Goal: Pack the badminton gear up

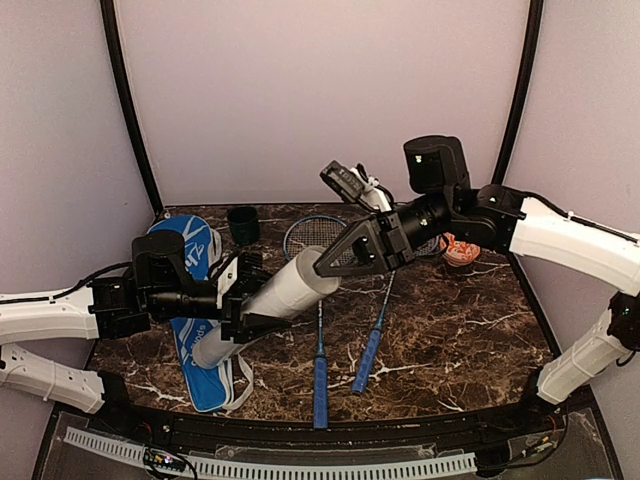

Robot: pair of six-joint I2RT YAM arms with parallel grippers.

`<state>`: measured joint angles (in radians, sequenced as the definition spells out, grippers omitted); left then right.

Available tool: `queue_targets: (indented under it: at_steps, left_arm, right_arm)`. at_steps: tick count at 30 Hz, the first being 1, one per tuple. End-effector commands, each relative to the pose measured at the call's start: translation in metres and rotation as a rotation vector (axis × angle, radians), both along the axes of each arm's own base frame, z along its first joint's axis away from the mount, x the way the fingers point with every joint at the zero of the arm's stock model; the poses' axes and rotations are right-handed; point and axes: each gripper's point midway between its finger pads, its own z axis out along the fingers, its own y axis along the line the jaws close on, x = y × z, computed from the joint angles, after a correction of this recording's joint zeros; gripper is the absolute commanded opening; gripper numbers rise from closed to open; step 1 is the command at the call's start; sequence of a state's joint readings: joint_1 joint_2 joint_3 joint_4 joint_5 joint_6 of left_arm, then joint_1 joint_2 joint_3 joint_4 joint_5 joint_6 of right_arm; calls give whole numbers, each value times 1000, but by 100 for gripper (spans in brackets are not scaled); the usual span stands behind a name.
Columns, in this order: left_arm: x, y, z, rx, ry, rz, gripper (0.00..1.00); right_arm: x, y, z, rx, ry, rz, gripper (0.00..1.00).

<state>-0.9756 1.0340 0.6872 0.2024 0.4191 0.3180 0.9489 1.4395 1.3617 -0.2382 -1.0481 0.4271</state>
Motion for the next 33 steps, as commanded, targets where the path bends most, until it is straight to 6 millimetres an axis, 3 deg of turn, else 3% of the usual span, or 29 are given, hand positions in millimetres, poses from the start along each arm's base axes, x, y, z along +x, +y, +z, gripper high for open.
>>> queue_targets:
  at_steps: [1,8,11,16,19,28,33]
  left_arm:
    - [0,-2,14,-42,-32,1,44]
    - [-1,-2,10,-29,-29,-3,44]
    - [-1,-2,12,-31,-30,-10,44]
    - [-2,-4,14,-24,-35,-22,44]
    - [-2,-5,14,-19,-33,-25,44]
    - [-1,-9,11,-15,-22,-35,44]
    - [-1,-11,11,-12,-24,-39,44]
  right_arm:
    - [-6,-7,34,78,-77,-3,20]
    - [-6,-15,52,87,-134,-36,20]
    - [6,-22,55,79,-153,-90,20]
    - [53,-35,32,-44,-180,-285,21]
    - [65,-35,15,-116,-197,-331,33]
    - [55,-25,5,-117,-168,-268,50]
    - [51,-18,-4,-137,-163,-252,52]
